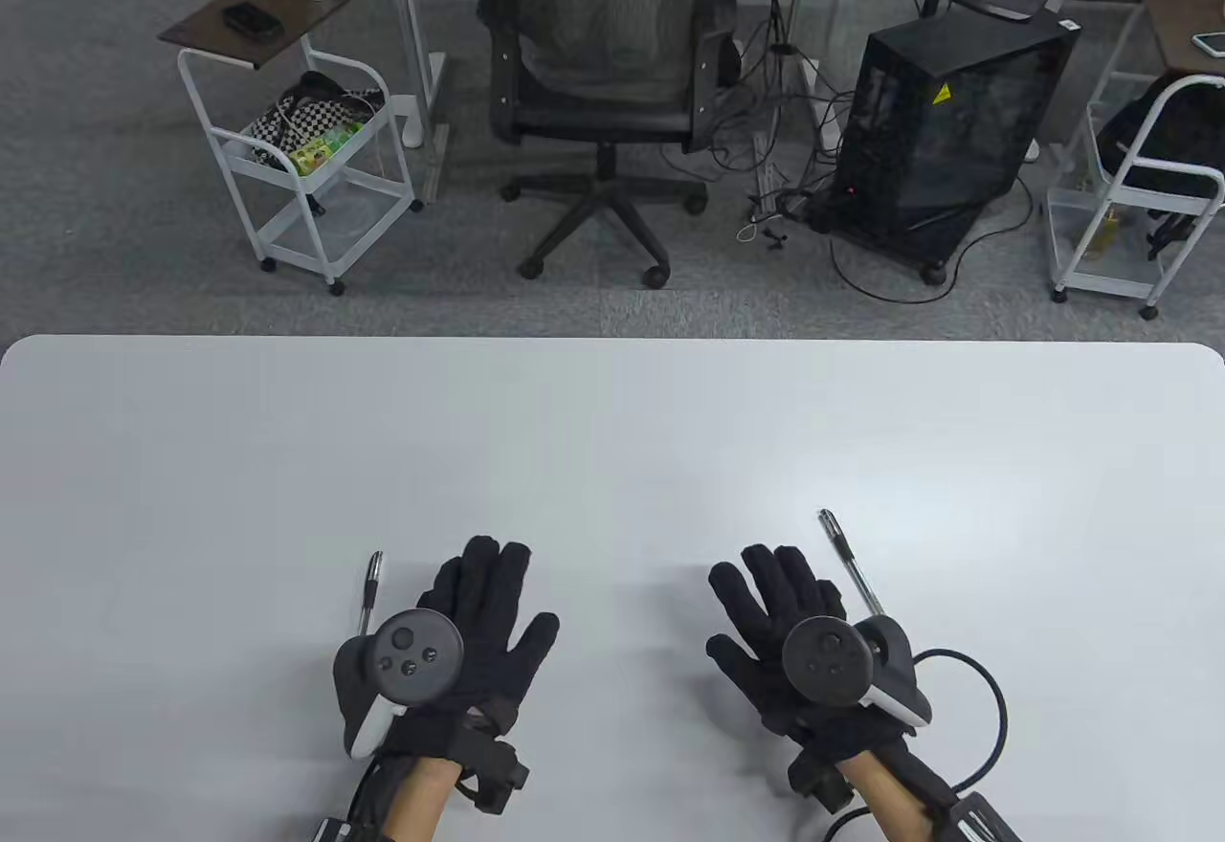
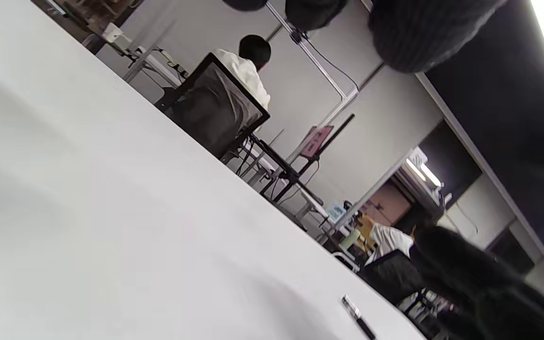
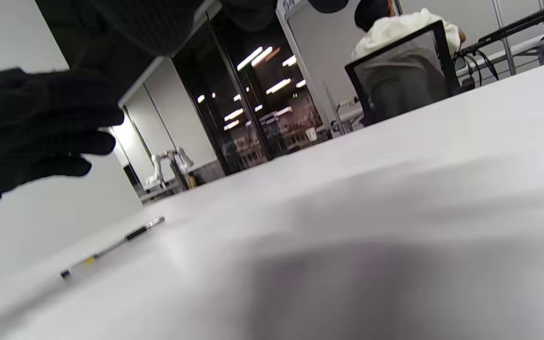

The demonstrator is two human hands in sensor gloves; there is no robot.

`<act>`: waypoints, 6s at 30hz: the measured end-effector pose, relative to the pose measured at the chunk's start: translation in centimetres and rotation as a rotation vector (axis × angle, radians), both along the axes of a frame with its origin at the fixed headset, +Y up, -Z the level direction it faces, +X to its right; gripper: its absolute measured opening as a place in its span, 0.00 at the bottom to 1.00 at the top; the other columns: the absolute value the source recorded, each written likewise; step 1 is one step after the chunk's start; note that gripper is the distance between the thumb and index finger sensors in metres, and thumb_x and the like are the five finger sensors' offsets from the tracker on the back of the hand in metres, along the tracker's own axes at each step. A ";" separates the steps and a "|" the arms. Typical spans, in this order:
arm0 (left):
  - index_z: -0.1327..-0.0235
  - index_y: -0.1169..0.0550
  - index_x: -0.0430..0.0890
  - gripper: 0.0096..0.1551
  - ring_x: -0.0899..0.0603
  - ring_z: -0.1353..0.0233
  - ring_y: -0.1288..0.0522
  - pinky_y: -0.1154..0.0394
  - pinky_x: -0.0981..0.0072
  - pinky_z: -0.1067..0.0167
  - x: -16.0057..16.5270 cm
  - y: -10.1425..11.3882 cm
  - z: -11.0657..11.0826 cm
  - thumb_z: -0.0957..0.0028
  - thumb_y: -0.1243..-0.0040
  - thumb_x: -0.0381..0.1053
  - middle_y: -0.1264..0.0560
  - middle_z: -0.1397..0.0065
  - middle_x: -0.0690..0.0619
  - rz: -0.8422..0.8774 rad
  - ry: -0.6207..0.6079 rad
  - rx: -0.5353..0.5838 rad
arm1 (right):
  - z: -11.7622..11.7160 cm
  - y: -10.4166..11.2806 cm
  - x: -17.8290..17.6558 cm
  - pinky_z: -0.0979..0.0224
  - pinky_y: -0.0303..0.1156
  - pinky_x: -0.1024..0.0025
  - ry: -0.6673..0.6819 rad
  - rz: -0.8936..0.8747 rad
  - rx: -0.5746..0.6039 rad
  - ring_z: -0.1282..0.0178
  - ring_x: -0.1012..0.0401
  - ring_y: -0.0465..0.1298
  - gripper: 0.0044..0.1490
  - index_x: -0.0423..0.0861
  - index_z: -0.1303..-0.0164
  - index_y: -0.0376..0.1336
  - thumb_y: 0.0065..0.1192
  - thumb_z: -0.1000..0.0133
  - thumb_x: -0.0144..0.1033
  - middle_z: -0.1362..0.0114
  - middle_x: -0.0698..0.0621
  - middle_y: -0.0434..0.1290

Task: Spin and release pen on table

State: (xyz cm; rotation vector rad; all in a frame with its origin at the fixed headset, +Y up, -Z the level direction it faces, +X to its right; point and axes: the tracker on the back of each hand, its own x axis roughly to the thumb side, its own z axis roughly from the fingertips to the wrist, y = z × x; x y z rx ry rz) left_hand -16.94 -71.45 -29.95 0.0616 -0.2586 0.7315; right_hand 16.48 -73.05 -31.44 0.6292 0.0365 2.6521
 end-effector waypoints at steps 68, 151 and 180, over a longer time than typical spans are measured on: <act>0.27 0.27 0.62 0.30 0.40 0.40 0.16 0.35 0.33 0.30 5.6 -4.3 -5.9 0.44 0.32 0.58 0.12 0.43 0.54 -0.906 -0.090 -0.019 | -0.5 -0.3 -0.1 0.28 0.44 0.22 0.050 0.131 -0.050 0.15 0.32 0.43 0.45 0.45 0.13 0.42 0.46 0.34 0.55 0.12 0.36 0.46; 0.13 0.47 0.55 0.44 0.23 0.17 0.54 0.61 0.24 0.31 -8.0 -0.4 -3.5 0.38 0.47 0.67 0.56 0.10 0.38 0.238 0.205 -0.190 | -7.2 -2.9 -8.4 0.26 0.65 0.39 0.196 0.754 0.145 0.25 0.46 0.72 0.26 0.53 0.33 0.68 0.71 0.43 0.37 0.29 0.51 0.74; 0.13 0.46 0.57 0.45 0.24 0.17 0.58 0.62 0.25 0.31 -4.2 1.3 -2.4 0.39 0.46 0.69 0.59 0.10 0.43 0.225 0.090 -0.044 | -1.9 1.4 5.9 0.27 0.46 0.23 -0.300 -0.028 0.123 0.14 0.33 0.45 0.46 0.50 0.12 0.46 0.50 0.35 0.61 0.12 0.38 0.46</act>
